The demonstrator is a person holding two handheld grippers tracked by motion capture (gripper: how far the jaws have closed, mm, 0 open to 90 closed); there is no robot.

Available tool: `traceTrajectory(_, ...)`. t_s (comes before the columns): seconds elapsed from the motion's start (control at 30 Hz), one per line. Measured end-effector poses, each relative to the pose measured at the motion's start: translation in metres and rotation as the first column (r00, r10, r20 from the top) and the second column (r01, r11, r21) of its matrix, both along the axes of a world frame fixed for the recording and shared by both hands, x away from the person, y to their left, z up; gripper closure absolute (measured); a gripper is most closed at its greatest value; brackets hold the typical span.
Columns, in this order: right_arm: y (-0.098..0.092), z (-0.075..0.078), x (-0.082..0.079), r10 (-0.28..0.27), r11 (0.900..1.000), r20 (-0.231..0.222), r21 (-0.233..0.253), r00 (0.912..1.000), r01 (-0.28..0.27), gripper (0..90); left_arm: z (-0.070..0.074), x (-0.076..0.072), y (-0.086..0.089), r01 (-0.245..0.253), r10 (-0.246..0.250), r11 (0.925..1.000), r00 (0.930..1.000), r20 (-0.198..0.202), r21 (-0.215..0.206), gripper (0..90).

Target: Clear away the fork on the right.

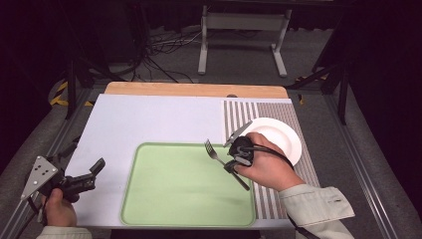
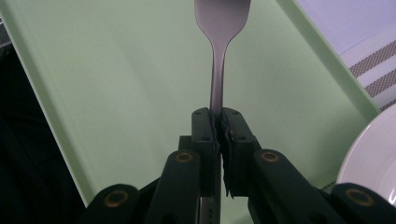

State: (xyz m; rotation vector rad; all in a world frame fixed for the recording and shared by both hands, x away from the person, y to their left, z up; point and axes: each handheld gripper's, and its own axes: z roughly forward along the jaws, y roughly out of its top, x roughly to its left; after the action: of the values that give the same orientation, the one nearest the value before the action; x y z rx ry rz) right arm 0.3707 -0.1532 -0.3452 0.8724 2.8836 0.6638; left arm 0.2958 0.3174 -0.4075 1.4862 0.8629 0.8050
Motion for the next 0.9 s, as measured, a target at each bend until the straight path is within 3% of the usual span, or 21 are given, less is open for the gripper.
traceTrajectory(0.13, 0.006, -0.004, 0.000, -0.047, 0.999, -0.045, -0.008, 0.9979, 0.046, 85.1, 0.000, 0.000, 0.000, -0.002, 0.002, 1.0000, 1.0000, 0.002, -0.004, 0.2)
traceTrajectory(0.37, 0.012, -0.010, 0.002, -0.097, 0.995, -0.069, -0.028, 0.9929, 0.095, 85.1, 0.000, 0.000, 0.002, -0.006, 0.006, 1.0000, 1.0000, 0.001, -0.006, 0.2)
traceTrajectory(0.6, 0.018, -0.017, 0.005, -0.188, 0.982, -0.118, -0.060, 0.9751, 0.182, 85.1, 0.000, 0.000, 0.002, -0.006, 0.006, 0.9999, 1.0000, -0.002, -0.009, 0.2)
traceTrajectory(0.9, 0.022, -0.026, 0.007, -0.226, 0.972, -0.155, -0.093, 0.9615, 0.214, 85.0, 0.000, 0.000, 0.003, -0.007, 0.007, 0.9999, 1.0000, -0.002, -0.010, 0.2)
